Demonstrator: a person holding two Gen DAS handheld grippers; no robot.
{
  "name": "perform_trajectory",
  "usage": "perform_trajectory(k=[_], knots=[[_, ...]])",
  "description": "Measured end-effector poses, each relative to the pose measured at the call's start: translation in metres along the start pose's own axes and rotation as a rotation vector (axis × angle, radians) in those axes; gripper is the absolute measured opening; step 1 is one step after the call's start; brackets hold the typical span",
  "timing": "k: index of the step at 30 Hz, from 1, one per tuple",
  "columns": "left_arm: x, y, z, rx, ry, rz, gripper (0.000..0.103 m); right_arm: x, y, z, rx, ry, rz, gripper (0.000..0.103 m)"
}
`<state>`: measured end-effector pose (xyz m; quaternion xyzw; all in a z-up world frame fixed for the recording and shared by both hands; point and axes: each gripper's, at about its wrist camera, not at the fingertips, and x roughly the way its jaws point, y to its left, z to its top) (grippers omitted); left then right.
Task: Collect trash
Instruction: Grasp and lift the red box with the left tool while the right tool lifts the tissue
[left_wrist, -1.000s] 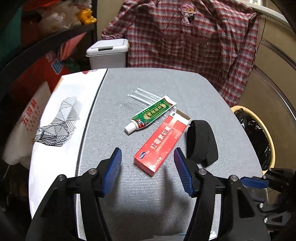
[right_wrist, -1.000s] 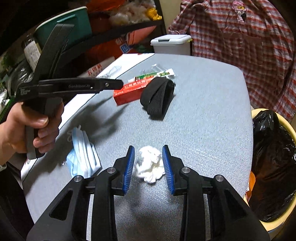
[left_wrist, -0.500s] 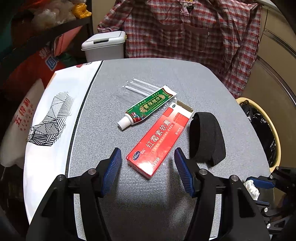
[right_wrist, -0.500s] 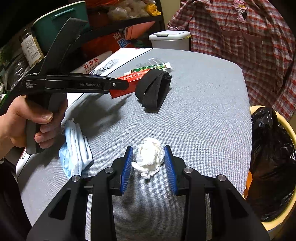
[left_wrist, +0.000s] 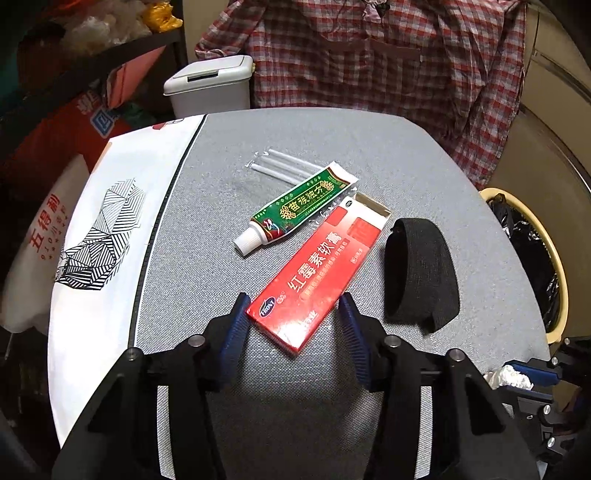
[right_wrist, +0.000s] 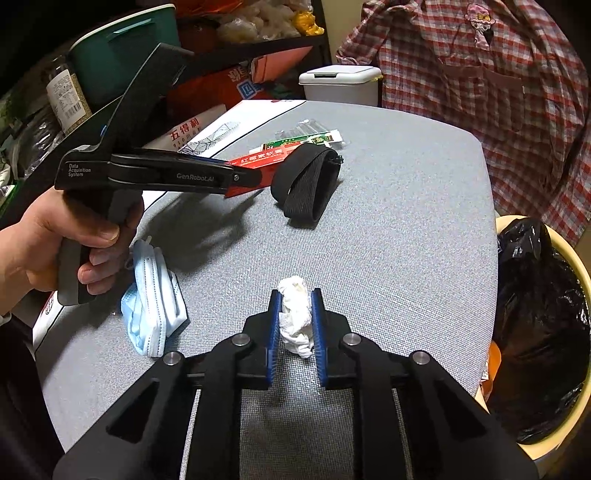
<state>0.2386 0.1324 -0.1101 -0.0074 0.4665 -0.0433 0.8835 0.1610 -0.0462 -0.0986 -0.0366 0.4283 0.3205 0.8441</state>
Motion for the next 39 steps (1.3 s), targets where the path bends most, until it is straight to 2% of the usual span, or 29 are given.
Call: perform_trajectory(k=[3, 12, 19, 39], knots=[[-0.007, 0.0, -0.001, 0.003, -0.006, -0.001, 0.043, -0.005, -0.001, 0.003, 0.007, -0.016, -0.001, 0.015], [-0.04, 0.001, -0.002, -0.002, -0.051, 0.011, 0.041, -0.021, -0.001, 0.01, 0.027, -0.078, -0.017, 0.015], [-0.072, 0.004, -0.003, -0.036, -0.115, 0.019, 0.04, -0.043, -0.006, 0.015, 0.059, -0.147, -0.045, 0.015], [-0.13, -0.035, -0.006, -0.071, -0.234, 0.009, 0.04, -0.105, -0.044, 0.008, 0.163, -0.307, -0.149, 0.015]])
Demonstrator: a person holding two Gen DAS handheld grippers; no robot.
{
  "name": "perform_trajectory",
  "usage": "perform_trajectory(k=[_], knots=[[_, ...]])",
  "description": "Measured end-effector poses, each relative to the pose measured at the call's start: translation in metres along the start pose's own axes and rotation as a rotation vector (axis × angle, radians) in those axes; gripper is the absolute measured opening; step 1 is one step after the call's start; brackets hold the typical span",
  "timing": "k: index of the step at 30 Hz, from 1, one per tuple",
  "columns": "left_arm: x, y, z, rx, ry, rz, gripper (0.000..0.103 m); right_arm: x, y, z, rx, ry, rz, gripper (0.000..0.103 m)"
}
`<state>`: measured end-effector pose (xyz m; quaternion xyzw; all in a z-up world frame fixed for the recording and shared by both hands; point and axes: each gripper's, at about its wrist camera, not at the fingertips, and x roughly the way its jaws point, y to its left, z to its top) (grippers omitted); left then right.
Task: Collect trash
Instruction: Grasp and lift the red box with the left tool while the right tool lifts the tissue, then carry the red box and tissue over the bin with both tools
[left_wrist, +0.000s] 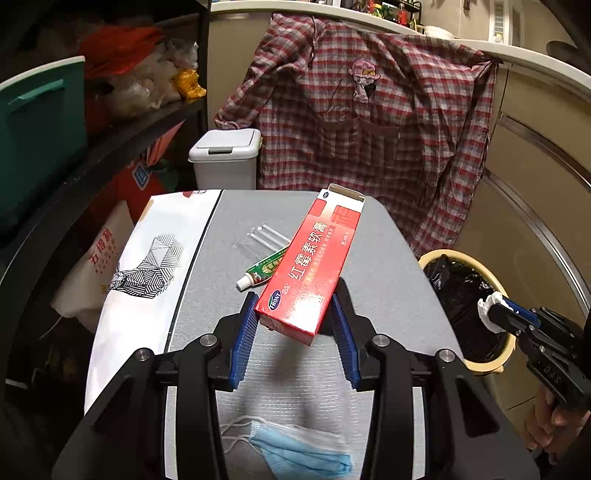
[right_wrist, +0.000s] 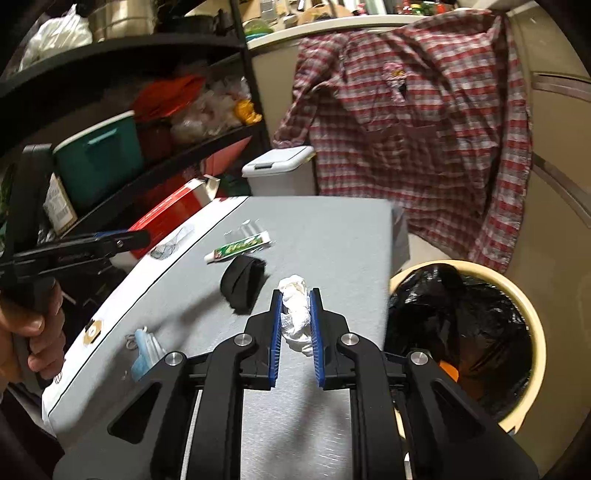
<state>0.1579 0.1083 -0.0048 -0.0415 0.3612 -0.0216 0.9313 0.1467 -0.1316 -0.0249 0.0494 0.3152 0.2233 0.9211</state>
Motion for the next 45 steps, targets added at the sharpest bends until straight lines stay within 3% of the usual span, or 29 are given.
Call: perform_trajectory(k=[29, 45], knots=[[-0.013, -0.061, 0.009, 0.006, -0.085, -0.054, 0.04, -0.045, -0.077, 0.012, 0.11, -0.121, -0.129, 0.015], [-0.01, -0.089, 0.015, 0.021, -0.1, -0.094, 0.04, -0.072, -0.122, 0.024, 0.142, -0.194, -0.256, 0.015]])
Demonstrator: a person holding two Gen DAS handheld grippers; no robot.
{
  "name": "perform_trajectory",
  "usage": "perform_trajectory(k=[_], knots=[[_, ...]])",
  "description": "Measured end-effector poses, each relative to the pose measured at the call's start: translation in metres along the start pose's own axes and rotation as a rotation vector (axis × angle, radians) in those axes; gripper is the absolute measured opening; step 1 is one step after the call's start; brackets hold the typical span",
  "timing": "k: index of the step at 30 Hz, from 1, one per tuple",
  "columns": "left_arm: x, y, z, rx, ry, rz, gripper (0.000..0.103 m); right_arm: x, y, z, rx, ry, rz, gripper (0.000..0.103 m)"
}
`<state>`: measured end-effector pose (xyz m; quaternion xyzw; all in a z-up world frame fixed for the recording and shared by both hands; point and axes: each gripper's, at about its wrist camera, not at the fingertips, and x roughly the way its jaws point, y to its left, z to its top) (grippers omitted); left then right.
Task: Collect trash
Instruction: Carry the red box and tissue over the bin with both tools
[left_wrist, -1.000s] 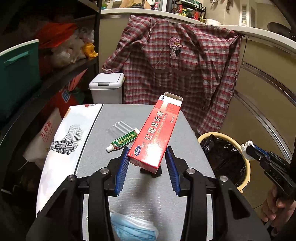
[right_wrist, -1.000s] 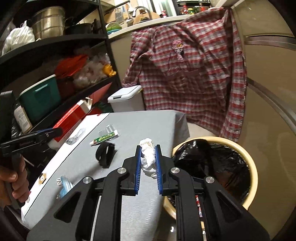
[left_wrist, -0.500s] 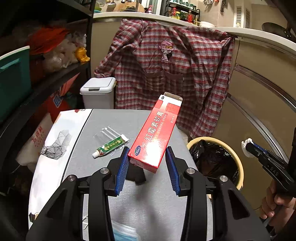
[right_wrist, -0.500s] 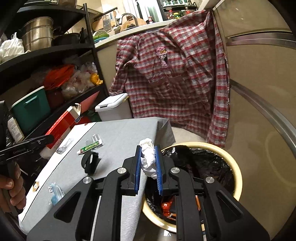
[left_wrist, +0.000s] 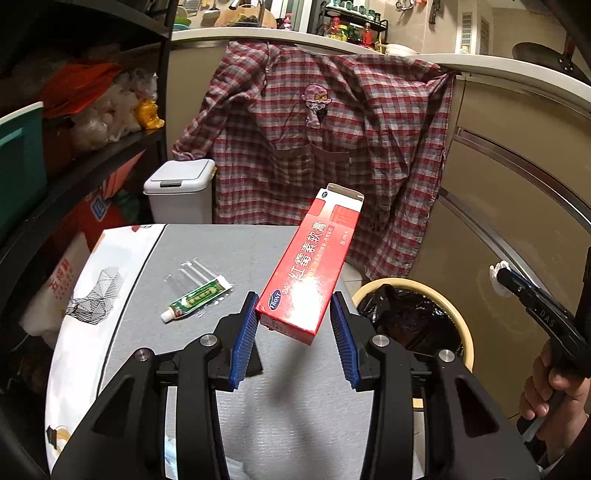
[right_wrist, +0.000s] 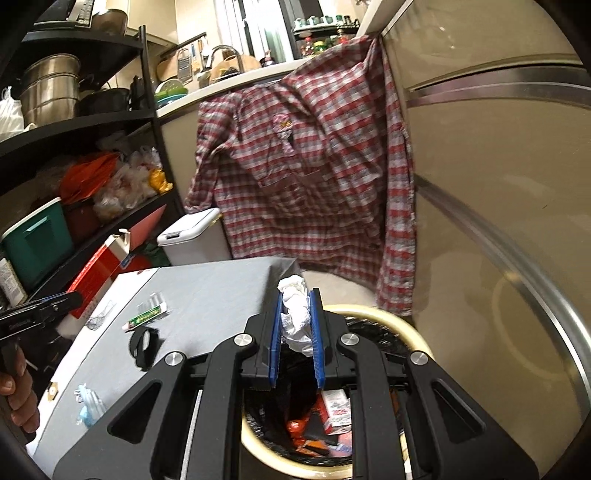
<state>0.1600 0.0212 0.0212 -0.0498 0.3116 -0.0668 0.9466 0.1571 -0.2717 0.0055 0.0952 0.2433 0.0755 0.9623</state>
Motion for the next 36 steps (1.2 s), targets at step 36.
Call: perform_trajectory(k=[36], knots=[[0.04, -0.083, -0.001, 0.06, 0.029, -0.124, 0.039, 0.002, -0.037, 0.008, 0.026, -0.02, -0.1, 0.015]])
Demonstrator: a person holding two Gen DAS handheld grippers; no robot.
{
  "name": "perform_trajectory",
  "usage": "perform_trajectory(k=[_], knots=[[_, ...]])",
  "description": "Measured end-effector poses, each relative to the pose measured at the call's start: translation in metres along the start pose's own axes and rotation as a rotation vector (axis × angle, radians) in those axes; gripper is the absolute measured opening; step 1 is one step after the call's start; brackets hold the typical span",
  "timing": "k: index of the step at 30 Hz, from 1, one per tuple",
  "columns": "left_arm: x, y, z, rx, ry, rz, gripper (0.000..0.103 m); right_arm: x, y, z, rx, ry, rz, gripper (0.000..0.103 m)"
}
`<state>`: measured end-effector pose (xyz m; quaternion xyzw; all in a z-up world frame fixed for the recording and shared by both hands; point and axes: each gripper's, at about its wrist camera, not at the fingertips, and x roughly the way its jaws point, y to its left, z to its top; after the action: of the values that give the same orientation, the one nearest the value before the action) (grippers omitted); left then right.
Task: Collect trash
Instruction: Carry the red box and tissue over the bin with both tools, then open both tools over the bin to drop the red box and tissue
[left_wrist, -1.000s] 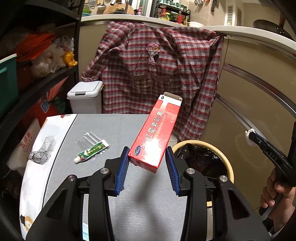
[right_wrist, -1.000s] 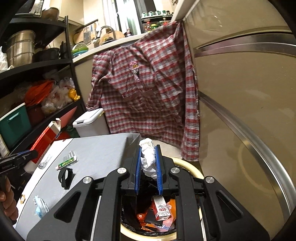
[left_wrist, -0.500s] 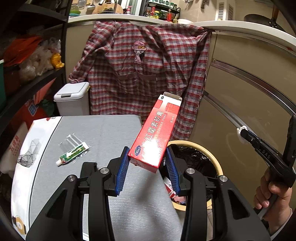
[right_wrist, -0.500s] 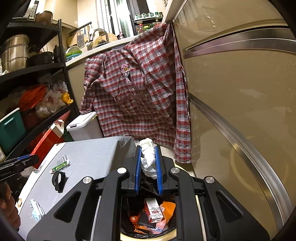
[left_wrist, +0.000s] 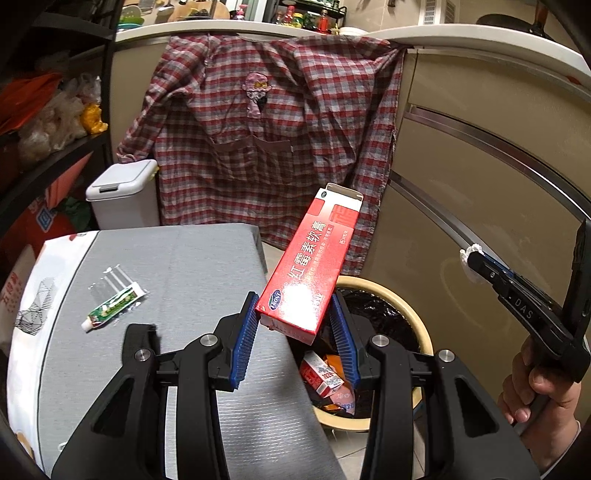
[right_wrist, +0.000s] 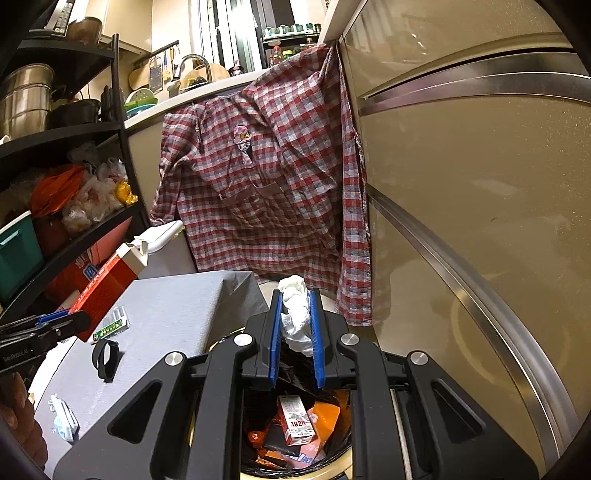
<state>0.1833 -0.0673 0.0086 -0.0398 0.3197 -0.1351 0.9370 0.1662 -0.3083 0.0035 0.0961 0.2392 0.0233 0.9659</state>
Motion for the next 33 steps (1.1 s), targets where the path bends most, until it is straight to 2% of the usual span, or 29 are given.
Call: perform_trajectory(k=[15, 21, 22, 23, 24, 25, 33], knots=[[0.033, -0.021, -0.014, 0.046, 0.079, -0.032, 0.039, 0.016, 0.001, -0.002, -0.011, 0.043, -0.002, 0.015], [0.039, -0.029, -0.018, 0.066, 0.095, -0.063, 0.04, 0.023, -0.001, -0.004, -0.011, 0.067, 0.002, 0.021], [0.037, -0.03, -0.017, 0.068, 0.086, -0.067, 0.042, 0.024, -0.001, -0.005, -0.009, 0.07, 0.004, 0.024], [0.036, -0.031, -0.017, 0.071, 0.077, -0.071, 0.053, 0.025, -0.001, -0.005, -0.008, 0.073, 0.003, 0.033], [0.034, -0.032, -0.016, 0.074, 0.067, -0.074, 0.058, 0.025, -0.001, -0.005, -0.007, 0.073, 0.004, 0.037], [0.033, -0.033, -0.016, 0.076, 0.063, -0.074, 0.058, 0.025, -0.001, -0.005, -0.006, 0.072, 0.005, 0.04], [0.037, -0.027, -0.016, 0.057, 0.073, -0.07, 0.057, 0.026, 0.0, -0.007, -0.012, 0.074, 0.009, 0.04]])
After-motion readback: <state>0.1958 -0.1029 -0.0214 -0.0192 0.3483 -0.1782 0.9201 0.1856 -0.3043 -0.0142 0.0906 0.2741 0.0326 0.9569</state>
